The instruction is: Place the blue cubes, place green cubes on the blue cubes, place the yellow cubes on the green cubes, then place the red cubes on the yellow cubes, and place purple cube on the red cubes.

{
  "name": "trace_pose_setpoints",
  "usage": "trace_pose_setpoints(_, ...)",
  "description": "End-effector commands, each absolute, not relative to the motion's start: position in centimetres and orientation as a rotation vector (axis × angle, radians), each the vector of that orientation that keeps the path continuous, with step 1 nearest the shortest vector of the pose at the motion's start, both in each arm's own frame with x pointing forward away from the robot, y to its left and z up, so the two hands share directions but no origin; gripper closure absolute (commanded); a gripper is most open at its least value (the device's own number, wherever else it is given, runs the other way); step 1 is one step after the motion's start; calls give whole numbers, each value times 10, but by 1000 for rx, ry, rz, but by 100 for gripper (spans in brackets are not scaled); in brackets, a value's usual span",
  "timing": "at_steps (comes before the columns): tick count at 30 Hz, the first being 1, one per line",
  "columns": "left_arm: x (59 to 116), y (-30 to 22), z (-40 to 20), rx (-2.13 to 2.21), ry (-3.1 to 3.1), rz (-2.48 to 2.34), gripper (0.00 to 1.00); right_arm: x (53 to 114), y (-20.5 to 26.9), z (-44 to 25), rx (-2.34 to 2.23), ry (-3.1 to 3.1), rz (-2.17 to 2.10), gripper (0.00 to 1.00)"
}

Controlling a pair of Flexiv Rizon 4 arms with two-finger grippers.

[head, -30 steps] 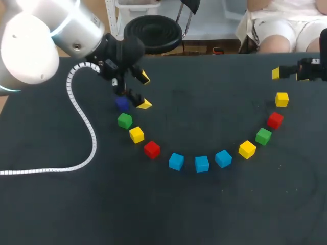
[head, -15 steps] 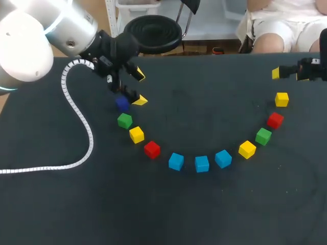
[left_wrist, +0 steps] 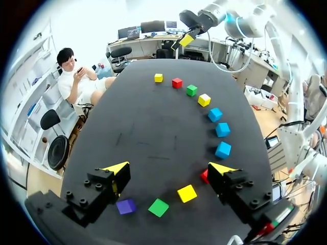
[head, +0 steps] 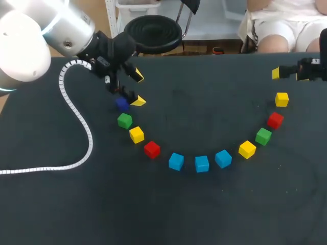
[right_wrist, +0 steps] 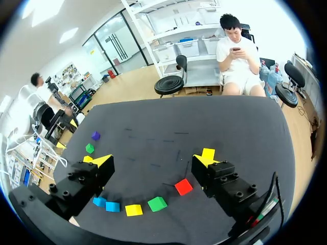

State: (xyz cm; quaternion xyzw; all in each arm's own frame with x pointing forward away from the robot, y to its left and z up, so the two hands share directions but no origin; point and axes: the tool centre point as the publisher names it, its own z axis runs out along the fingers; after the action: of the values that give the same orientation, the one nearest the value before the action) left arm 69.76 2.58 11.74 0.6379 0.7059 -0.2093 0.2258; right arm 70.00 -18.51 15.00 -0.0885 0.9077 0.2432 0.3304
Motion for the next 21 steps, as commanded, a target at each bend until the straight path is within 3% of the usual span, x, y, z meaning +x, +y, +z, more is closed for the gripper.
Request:
trace_pose_setpoints(1, 709, 21, 115, 1773, 1944, -594, 0, 700, -185, 150, -231, 2374, 636, 0)
trace_pose_setpoints(21, 713, 17, 113, 1779, 1953, -595, 0, 700, -185, 150, -231, 2374, 636, 0)
